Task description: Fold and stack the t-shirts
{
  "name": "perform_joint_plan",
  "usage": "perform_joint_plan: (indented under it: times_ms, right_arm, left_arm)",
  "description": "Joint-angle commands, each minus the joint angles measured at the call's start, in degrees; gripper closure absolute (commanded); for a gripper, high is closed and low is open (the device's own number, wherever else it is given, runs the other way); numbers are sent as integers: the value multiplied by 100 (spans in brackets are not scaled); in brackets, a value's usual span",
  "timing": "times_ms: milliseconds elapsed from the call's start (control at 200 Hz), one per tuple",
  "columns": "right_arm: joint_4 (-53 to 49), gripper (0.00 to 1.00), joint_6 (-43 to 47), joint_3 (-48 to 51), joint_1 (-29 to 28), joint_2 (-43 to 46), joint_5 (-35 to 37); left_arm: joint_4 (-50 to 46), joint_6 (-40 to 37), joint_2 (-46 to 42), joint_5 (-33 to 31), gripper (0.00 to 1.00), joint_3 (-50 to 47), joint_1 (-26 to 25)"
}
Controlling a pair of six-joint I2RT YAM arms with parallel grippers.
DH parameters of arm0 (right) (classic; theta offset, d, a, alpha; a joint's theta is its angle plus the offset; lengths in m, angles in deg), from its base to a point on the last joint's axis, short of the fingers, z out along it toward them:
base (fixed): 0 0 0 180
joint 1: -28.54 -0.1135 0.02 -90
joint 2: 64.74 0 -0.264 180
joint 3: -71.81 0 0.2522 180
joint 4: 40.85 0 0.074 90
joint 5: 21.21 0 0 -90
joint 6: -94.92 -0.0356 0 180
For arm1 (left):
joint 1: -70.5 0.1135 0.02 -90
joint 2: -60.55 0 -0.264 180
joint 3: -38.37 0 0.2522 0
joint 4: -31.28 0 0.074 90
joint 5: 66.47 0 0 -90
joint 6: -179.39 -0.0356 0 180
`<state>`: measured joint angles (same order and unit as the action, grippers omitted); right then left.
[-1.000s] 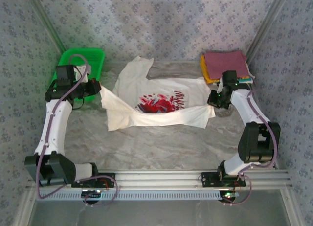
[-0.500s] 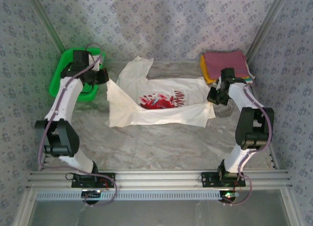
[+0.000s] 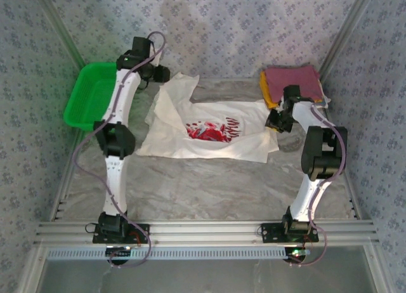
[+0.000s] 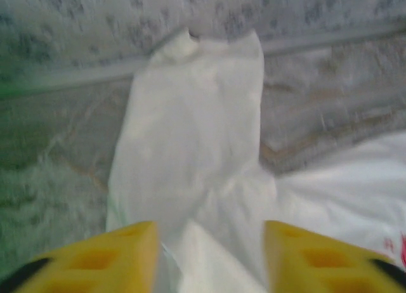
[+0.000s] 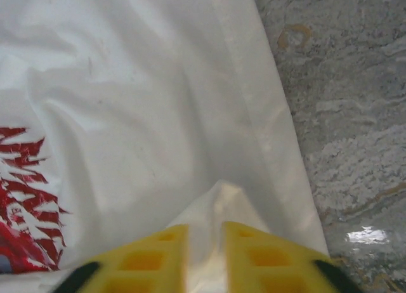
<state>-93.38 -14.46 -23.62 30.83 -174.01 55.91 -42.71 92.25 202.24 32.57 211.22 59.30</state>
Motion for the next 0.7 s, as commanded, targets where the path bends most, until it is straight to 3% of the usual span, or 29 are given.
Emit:
perform_joint_plan:
  times_ms: [0,125,225,290,390,475,575,695]
  right_arm:
    - [-186,67,-26,-427,62,-118,10]
    - [-238,57,-5,-401,16,268,128]
    - [255,55,-119,88,-180,924,37]
    - [563,54,-93,225,-480,1157,-126]
    - [808,53,158,364,-881,1261,-511]
    - [928,53,157,521,-1137,1315,-594]
    - [1158,53,249,835,-1444,1409,-552]
    - [1744,53,277,1285,-1670,1535,-490]
  left_arm:
    - [-1141,161,640,-267,46,1602,39]
    - [-1296,381,185,-379,47,1283,-39]
    - [-1331,416,-492,-690,47,261,-247]
    - [-505,567,-1369,-649,44,-1624,-378]
    - [1960,1287,-3156,-281,41,-5345,-400]
    - [3086,1869,-4040,-384,39,-7228,-400]
    - [3540,2190,-4176,-126,42,-8184,-400]
    - [3525,2128,-3703,-11,45,-8199,-392]
